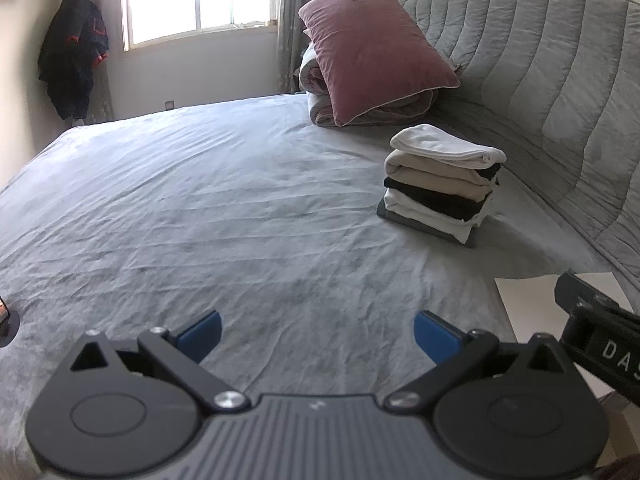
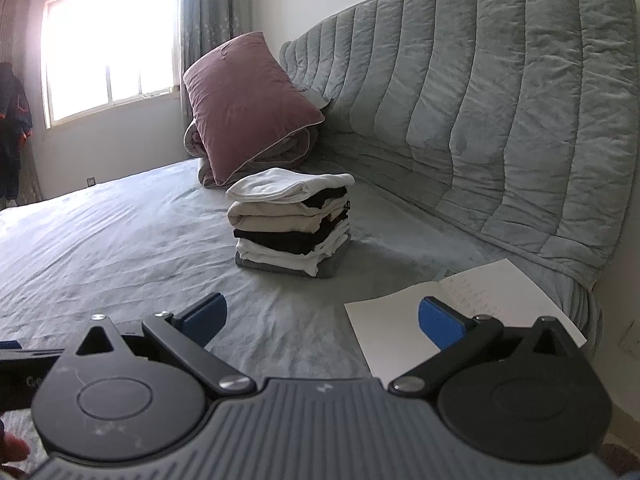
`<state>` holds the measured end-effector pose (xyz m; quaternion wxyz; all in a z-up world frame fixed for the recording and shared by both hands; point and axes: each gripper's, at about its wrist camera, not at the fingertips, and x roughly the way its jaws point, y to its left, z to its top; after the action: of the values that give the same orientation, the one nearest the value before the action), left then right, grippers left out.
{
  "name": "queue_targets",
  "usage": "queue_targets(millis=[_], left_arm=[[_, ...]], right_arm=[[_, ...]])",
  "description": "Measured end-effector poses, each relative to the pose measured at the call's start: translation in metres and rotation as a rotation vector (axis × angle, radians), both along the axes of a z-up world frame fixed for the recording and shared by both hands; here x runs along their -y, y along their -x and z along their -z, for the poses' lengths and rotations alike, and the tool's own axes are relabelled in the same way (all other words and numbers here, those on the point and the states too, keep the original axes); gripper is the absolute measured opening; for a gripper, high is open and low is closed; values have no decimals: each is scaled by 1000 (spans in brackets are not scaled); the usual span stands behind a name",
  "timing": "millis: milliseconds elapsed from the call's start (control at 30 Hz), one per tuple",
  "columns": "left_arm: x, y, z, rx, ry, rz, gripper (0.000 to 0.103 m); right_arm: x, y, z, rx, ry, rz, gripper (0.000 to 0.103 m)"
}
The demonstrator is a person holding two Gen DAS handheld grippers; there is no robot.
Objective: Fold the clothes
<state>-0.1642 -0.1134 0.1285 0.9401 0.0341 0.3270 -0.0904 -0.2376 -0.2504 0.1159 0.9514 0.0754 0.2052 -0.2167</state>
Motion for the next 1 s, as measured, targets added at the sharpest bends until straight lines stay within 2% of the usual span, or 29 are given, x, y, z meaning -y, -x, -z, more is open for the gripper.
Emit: queue_targets(millis=[300, 600, 733, 1000], left_arm=[[-8, -4, 4, -4, 10, -21, 102], [-28, -26, 21, -7, 5, -81, 102], [-43, -44, 37, -8, 3, -142, 102], [-68, -80, 67, -10, 5, -234, 102]], right_arm=[[-7, -4, 3, -4, 12, -8, 103], [-23, -33, 6, 12, 41, -70, 103], [-34, -58, 19, 0, 44, -105, 103], [-57, -101, 56, -79, 42, -178, 103]])
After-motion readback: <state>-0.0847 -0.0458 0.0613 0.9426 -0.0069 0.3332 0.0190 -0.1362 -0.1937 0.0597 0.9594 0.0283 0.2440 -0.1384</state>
